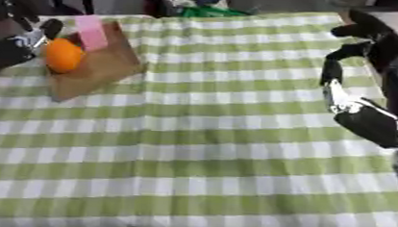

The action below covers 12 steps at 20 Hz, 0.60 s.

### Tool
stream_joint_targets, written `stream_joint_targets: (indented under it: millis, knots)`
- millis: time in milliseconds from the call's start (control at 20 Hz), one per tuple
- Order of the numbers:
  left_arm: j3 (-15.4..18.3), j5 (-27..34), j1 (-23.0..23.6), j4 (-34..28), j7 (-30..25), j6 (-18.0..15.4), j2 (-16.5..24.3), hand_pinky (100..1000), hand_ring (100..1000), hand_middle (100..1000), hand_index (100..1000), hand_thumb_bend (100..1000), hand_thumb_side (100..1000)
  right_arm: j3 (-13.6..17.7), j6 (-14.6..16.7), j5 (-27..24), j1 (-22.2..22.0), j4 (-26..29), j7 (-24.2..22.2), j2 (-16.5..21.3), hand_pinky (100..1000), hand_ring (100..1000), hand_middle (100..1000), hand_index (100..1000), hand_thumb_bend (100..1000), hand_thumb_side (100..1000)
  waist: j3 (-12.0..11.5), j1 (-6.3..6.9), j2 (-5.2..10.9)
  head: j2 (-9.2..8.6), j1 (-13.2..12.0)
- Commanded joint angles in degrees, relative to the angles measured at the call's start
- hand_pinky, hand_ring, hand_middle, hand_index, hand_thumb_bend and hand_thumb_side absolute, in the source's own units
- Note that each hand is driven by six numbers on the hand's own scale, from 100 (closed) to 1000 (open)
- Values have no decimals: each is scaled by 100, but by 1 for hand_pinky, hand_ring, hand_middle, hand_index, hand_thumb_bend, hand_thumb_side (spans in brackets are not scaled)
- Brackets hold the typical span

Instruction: Pick up objects on the table and place them in the box.

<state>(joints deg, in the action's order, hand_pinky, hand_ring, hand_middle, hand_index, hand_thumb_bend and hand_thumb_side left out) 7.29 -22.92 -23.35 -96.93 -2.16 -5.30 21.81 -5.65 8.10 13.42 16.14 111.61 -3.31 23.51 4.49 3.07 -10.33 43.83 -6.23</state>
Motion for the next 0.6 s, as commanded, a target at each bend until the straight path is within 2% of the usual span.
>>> stream_joint_targets:
  millis: [50,600]
  knots:
    - [22,65,-30,-138,-10,-29,66,453,527,514,766,562,536,29,15,-55,75,69,-21,60,834,657,778,966,100,405,14,-12,66,29,-7]
    - [21,111,41,-135,-40,-45,16,448,519,507,765,556,541,28,16,-70,72,71,-30,53,834,657,776,967,100,405,10,-21,93,29,8]
